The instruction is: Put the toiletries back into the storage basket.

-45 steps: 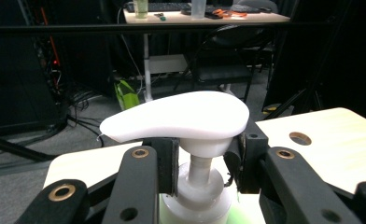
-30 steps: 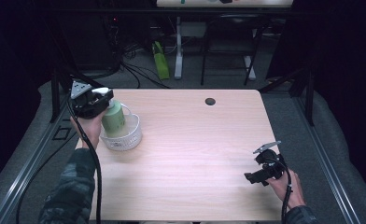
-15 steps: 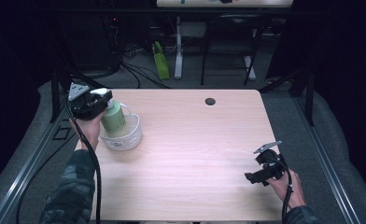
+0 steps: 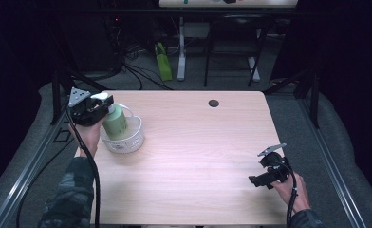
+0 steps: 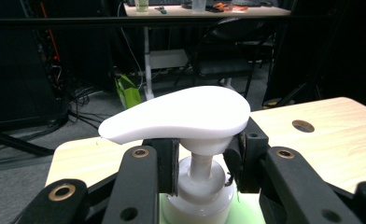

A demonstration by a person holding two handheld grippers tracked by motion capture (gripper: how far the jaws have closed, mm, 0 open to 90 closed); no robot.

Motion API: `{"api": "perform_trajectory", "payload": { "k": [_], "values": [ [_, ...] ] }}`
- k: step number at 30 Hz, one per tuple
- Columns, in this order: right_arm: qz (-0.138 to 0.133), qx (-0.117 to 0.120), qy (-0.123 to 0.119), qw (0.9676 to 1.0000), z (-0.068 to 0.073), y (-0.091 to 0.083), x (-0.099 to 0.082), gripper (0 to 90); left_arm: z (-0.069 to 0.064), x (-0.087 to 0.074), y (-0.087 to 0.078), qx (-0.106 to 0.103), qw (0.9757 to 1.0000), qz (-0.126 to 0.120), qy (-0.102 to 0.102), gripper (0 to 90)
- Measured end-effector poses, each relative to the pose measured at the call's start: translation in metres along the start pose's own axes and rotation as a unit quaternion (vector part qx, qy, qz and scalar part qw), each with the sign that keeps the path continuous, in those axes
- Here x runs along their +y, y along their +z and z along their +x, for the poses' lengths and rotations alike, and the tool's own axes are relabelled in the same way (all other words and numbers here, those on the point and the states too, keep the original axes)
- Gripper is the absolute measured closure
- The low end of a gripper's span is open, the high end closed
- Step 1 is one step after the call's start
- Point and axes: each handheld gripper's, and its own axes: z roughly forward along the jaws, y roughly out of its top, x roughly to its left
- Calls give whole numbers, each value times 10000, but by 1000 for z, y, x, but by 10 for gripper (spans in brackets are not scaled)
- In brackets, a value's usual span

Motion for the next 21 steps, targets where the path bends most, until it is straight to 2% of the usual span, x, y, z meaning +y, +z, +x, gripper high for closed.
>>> {"api": "perform_trajectory", "payload": {
  "k": [11,14,18,19,21],
  "values": [
    [5,-9,3,10000,-1,0,0,30,1,2,-1,-32,10000,70,27,664],
    [12,-15,10,10000,-1,0,0,31,2,3,-2,-81,9998,160,-7,636],
    [10,-13,11,10000,-1,0,0,31,1,6,-4,-109,9992,379,-39,501],
    [10,-3,18,10000,-1,0,0,31,1,7,-5,-129,9990,432,-37,428],
    [14,-16,9,10000,0,1,0,31,-1,8,-8,-30,9988,483,27,410]
  ]
}}
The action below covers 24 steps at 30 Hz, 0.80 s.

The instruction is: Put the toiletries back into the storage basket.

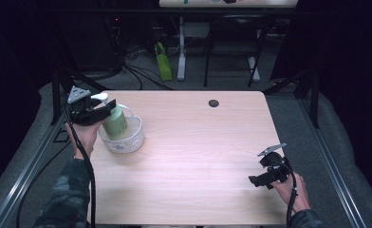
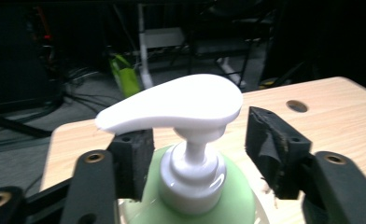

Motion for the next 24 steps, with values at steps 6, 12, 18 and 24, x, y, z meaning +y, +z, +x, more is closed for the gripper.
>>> {"api": "perform_trajectory", "payload": {
  "k": [6,12,18,24],
  "values": [
    [-11,23,14,10000,1,-1,0,31,2,1,-11,5,9999,64,-83,271],
    [2,2,-19,10000,0,0,0,31,0,3,-21,-111,9994,339,-23,159],
    [-7,-10,-15,10000,0,-1,0,32,-11,-5,-29,-191,9980,587,164,121],
    [-24,-12,-20,10000,0,-2,0,34,-20,-15,-39,-246,9966,724,321,74]
  ]
}}
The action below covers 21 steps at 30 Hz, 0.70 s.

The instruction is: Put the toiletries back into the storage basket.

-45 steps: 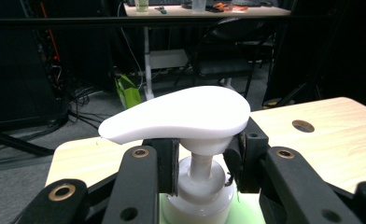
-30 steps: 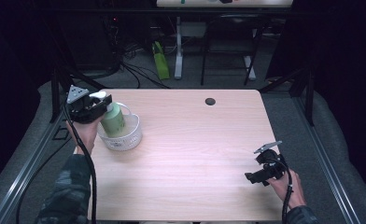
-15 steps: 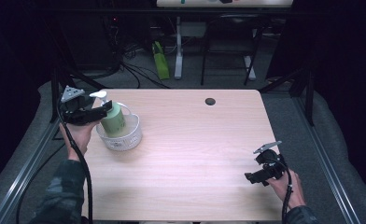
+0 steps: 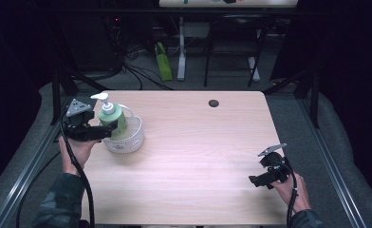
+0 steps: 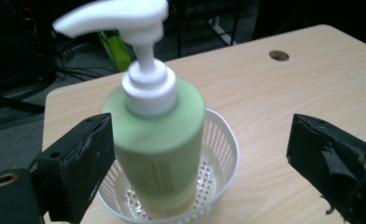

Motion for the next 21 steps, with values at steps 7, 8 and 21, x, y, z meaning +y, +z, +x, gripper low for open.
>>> {"api": "perform_trajectory", "payload": {
  "k": [7,8,21],
  "values": [
    [4,37,-7,10000,1,1,0,33,-14,-22,-4,-111,9994,309,118,41],
    [0,13,-27,10000,1,1,0,32,-16,-26,-3,-127,9989,432,138,35],
    [-16,26,-34,10000,2,1,0,29,-15,-82,2,-317,9942,877,-529,0]
  ]
}}
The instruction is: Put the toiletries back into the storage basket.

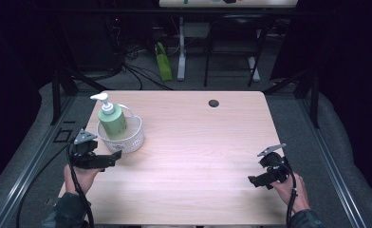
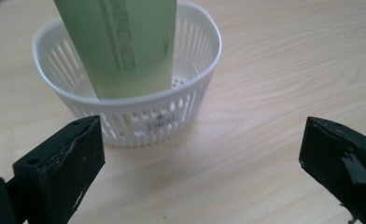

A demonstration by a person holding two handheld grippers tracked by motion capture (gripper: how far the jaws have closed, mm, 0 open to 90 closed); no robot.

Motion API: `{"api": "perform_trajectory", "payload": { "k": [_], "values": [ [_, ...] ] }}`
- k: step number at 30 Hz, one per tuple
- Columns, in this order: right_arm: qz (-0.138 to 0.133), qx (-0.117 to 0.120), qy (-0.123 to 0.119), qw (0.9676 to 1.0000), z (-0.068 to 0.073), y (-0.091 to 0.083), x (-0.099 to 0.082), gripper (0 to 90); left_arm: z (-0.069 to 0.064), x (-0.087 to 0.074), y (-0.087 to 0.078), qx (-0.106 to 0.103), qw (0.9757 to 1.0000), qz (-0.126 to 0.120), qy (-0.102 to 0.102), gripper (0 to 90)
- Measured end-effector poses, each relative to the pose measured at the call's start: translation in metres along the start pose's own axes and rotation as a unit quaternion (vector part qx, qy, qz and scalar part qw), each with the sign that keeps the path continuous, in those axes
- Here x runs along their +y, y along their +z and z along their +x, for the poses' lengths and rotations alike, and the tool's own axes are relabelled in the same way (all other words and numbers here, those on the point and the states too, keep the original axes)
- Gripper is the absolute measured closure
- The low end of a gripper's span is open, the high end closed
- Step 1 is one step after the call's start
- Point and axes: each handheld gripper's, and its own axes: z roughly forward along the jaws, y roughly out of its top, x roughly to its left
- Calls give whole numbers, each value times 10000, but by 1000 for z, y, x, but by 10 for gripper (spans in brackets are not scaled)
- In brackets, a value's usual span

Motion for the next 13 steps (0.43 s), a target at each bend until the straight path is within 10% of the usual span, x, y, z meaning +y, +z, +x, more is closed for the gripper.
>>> {"api": "perform_trajectory", "payload": {
  "k": [13],
  "values": [
    [39,27,19,10000,-2,5,-3,19,14,-11,24,-123,9991,322,-244,0]
  ]
}}
